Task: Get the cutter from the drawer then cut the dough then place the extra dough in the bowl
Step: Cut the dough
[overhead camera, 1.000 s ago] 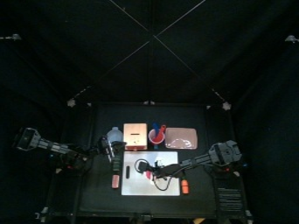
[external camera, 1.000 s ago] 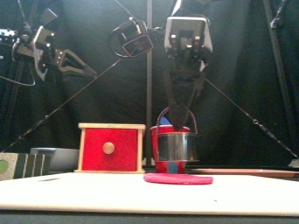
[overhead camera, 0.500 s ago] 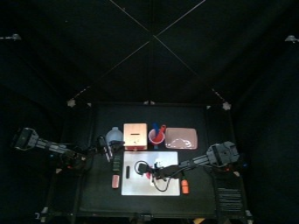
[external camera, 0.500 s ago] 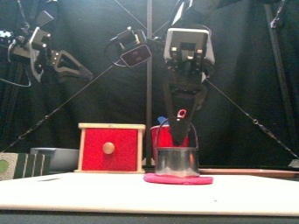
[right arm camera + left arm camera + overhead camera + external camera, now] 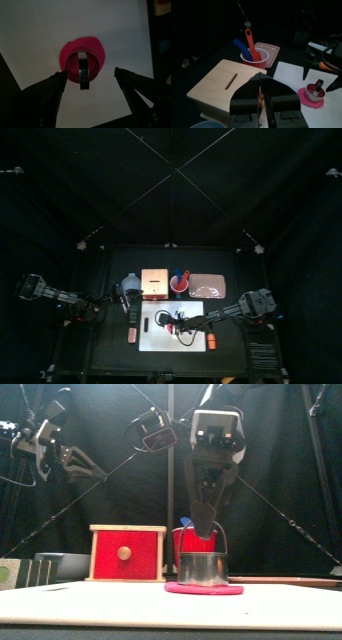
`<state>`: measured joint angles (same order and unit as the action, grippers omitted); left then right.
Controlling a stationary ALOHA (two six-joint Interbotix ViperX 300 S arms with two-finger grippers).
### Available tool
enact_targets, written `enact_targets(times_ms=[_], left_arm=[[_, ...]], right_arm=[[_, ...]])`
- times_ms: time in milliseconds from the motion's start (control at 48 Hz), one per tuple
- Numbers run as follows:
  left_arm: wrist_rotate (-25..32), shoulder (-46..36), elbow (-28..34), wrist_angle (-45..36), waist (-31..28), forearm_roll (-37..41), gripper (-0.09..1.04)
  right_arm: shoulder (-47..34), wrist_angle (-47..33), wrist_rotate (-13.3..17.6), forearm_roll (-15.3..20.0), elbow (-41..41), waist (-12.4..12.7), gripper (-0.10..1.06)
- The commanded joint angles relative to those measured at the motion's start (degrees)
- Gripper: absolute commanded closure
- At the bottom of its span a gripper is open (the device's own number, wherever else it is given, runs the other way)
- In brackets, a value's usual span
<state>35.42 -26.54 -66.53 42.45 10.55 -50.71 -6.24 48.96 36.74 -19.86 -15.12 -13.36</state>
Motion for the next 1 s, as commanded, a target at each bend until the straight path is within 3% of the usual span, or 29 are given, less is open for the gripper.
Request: enact_targets(times_ms=[21,167,271,396,479,583,646,750,833,896,1000], left_arm=[[0.00,1.05,2.72,0.18,0.18,0.62,0.48],[0.18,1.41,5.10,0.70,2.37,2.90,0.48],[-0.44,2.90,5.89,1.41,5.89,8.79,0.49],[-5.89,8.26,6.42,2.99,9.05,13.97,0.48],[-12.74,15.38,7.73,6.50,10.28,16.79,0.46],[-18.90,23.64,10.20,9.93,10.37,20.04,0.41],[-21.45,28.83,12.57,10.72,10.37,22.76,0.33],[-22.85,34.45,16.52,10.81,10.20,24.08,0.21],[-22.85,36.39,17.84,10.90,9.93,23.55,0.19],[-22.85,37.18,18.19,10.81,9.84,23.38,0.18],[-22.85,37.79,18.72,10.81,9.76,23.47,0.17]], right_arm=[[7.65,-7.03,0.09,-0.35,-3.78,-0.70,-0.08],[16.08,-25.31,0.00,-4.31,-17.49,-1.58,-0.08],[22.76,-39.73,0.09,-5.19,-28.92,-0.62,-0.08],[28.04,-61.88,-0.88,-3.25,-41.31,5.54,-0.08],[27.69,-76.99,-1.41,-2.81,-48.08,10.55,-0.08],[25.05,-83.14,-5.19,-1.67,-50.10,12.13,-0.08],[22.68,-84.55,-10.28,2.99,-49.92,12.39,-0.08],[17.84,-90.26,-22.76,14.94,-49.39,12.04,-0.08],[13.80,-97.03,-30.50,23.91,-49.75,9.49,-0.08],[11.16,-99.84,-33.13,28.48,-49.48,6.50,-0.08],[5.98,-102.22,-33.66,32.26,-47.72,1.58,-0.08]])
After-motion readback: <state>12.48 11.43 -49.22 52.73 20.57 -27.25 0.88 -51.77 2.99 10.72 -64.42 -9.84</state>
